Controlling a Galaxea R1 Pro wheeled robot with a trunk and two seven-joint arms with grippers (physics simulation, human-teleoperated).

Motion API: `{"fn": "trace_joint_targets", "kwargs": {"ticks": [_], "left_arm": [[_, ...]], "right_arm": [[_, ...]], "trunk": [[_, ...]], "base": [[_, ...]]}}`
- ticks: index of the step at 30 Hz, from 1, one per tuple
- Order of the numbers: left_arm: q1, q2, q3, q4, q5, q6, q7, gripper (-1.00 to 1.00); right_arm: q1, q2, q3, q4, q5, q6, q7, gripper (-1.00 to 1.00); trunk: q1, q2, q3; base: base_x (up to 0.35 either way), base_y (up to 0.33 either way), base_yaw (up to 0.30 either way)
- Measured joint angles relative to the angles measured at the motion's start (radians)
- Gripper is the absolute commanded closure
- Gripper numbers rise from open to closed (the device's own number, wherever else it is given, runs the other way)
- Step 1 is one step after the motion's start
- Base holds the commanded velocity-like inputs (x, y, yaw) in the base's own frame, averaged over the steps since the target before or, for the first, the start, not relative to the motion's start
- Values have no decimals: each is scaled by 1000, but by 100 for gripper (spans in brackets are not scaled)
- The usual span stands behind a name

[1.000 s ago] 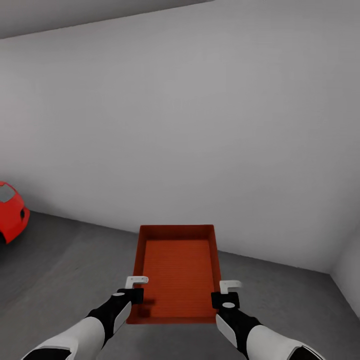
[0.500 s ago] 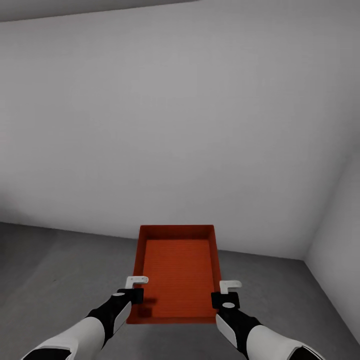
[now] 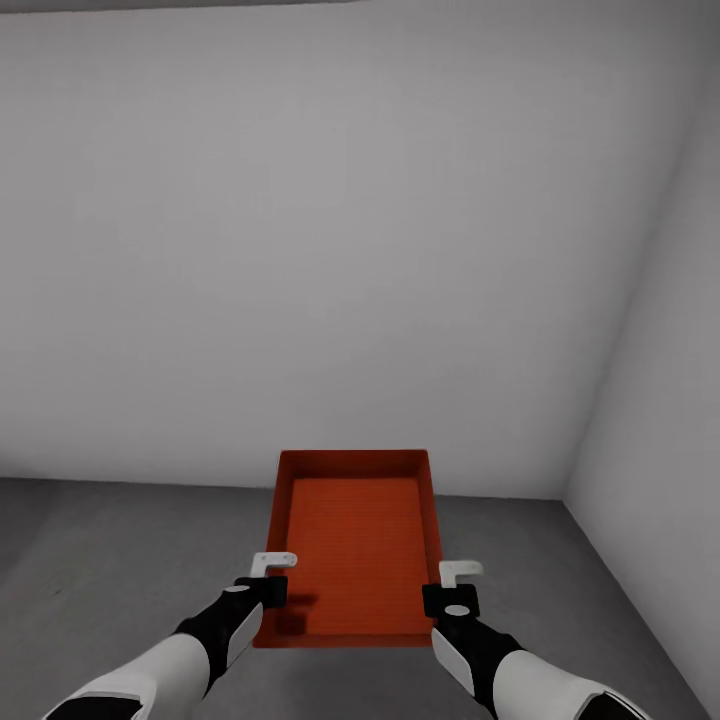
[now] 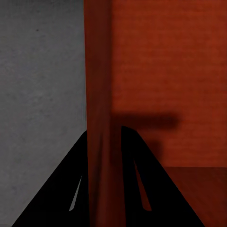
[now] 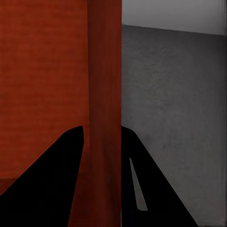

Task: Move the two storage containers from the living room to the garage. In the garage, place one container on the floor and stack the other container on top of it (either order is fine).

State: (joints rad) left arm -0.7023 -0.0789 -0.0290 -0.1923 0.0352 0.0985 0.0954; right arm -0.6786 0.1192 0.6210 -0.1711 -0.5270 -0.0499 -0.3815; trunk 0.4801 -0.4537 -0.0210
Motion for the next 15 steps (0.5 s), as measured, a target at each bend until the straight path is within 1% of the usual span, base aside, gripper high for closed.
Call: {"fn": "trace_joint_targets", "kwargs": {"ticks": [2, 4, 15], "left_arm": [[0, 0, 1, 0, -1, 0, 0, 100], [0, 0, 0, 0, 0, 0, 0, 100], [0, 0, 0, 0, 0, 0, 0, 100]], "right_arm": [[0, 0, 0, 0, 0, 0, 1, 100], [0, 0, 0, 0, 0, 0, 1, 100], [0, 0, 0, 0, 0, 0, 0, 100]], "trunk": [[0, 0, 0], [0, 0, 0], [0, 0, 0]], "base": [[0, 0, -182], [0, 0, -60], [0, 0, -10]]}}
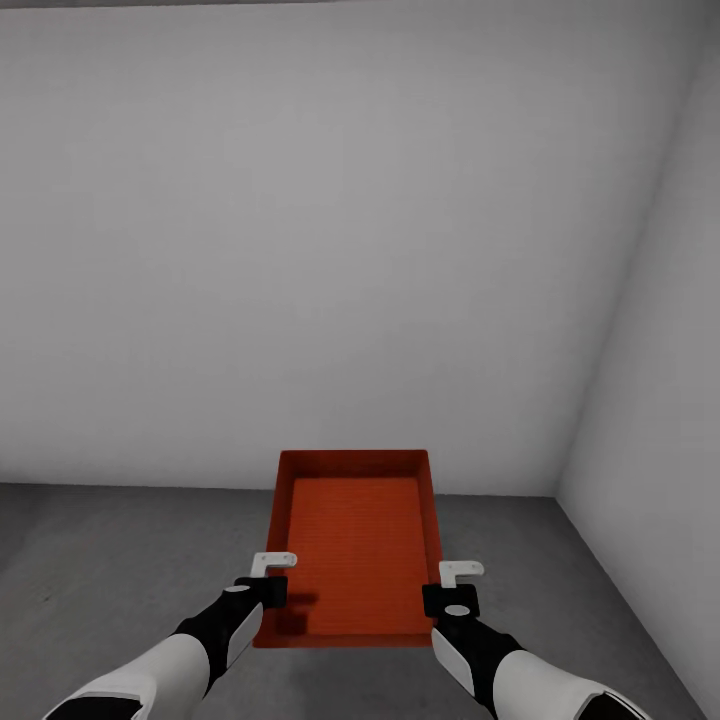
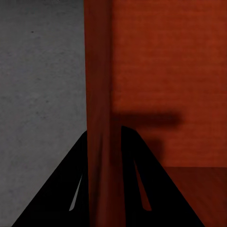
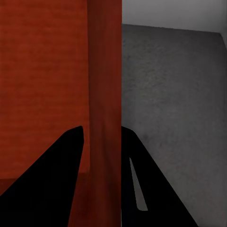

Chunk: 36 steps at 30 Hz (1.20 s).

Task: Move the two storage containers from the living room to the garage. In the garage, place one container on the floor and stack the other container on top of it (either order is fine).

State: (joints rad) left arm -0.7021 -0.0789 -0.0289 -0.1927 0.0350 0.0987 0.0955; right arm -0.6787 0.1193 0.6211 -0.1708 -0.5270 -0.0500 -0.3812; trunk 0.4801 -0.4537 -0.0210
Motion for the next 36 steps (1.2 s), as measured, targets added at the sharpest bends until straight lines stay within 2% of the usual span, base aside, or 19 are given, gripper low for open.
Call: {"fn": "trace_joint_targets", "kwargs": {"ticks": [36], "left_arm": [[0, 0, 0, 0, 0, 0, 0, 100]], "right_arm": [[0, 0, 0, 0, -1, 0, -1, 100]], "trunk": [[0, 0, -4]], "base": [[0, 0, 0]]}}
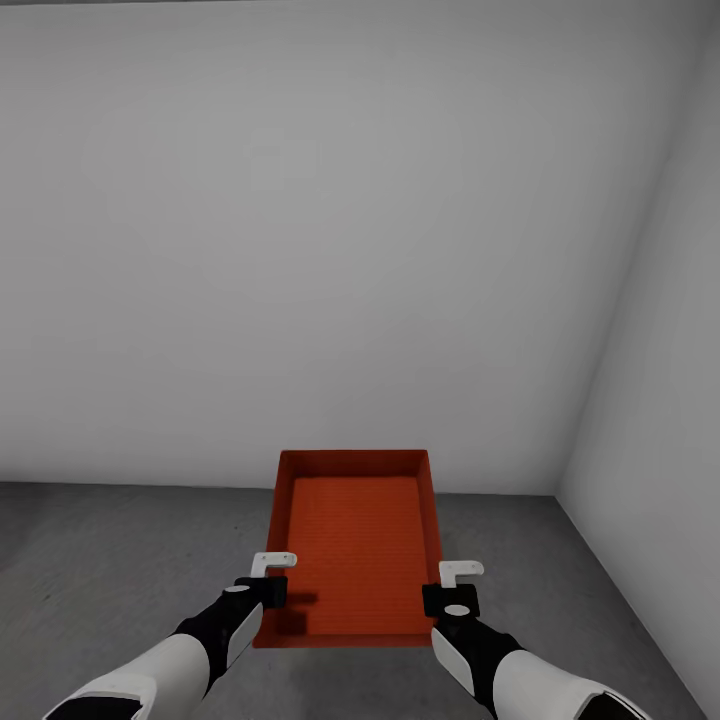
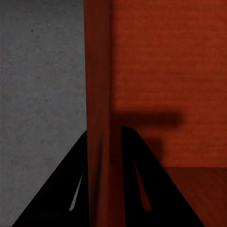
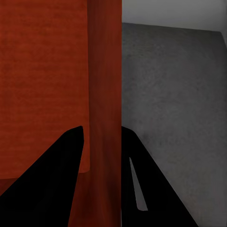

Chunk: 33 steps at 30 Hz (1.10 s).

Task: Move the two storage containers from the living room to the garage. In the garage, place one container on the floor and stack the other container on top of it (either order is fine).

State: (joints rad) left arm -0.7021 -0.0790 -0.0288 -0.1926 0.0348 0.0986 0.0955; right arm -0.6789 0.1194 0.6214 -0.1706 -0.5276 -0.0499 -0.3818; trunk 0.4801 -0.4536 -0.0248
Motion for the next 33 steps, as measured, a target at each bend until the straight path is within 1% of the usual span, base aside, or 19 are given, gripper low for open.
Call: {"fn": "trace_joint_targets", "kwargs": {"ticks": [33], "left_arm": [[0, -1, 0, -1, -1, 2, 1, 100]], "right_arm": [[0, -1, -3, 0, 3, 1, 3, 100]], "trunk": [[0, 0, -52]], "base": [[0, 0, 0]]}}
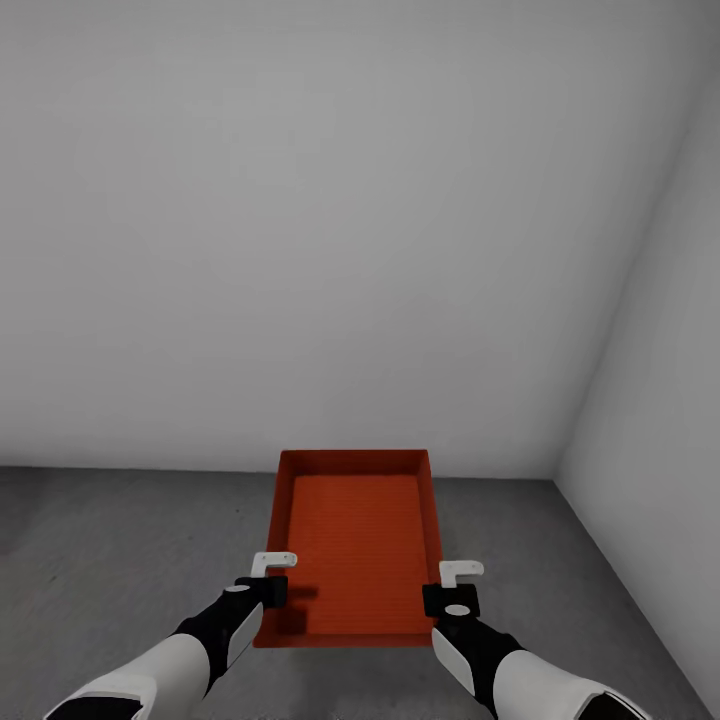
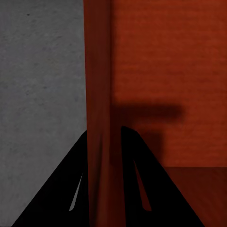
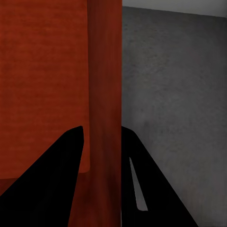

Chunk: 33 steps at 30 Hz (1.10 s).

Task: Move the two storage containers from the living room to the garage. In the garage, place one container on the floor and stack the other container on top of it (either order is fine).

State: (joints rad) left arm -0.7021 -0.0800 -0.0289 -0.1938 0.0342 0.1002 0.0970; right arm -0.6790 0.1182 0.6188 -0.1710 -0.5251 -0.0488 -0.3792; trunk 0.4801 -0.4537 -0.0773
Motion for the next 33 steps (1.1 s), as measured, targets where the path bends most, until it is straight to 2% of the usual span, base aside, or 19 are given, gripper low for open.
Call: {"fn": "trace_joint_targets", "kwargs": {"ticks": [2, 8, 21, 33], "left_arm": [[0, 0, 0, 0, 0, 0, 0, 100], [0, 0, 0, 0, 0, 0, 0, 100], [0, -1, 0, 0, 0, 0, 0, 100], [0, -1, 1, 1, -1, -1, -1, 100]], "right_arm": [[0, 0, 0, 0, 0, 0, 0, 100], [0, 0, 0, 0, 0, 0, 0, 100], [1, -1, -1, 0, 1, 0, 1, 100], [0, -1, 2, 0, -2, -1, 1, 100]], "trunk": [[0, 0, -3], [23, -42, -32], [23, -42, -53], [69, -126, -110]], "base": [[0, 0, 0], [0, 0, 0], [0, 0, 0], [0, 0, 0]]}}
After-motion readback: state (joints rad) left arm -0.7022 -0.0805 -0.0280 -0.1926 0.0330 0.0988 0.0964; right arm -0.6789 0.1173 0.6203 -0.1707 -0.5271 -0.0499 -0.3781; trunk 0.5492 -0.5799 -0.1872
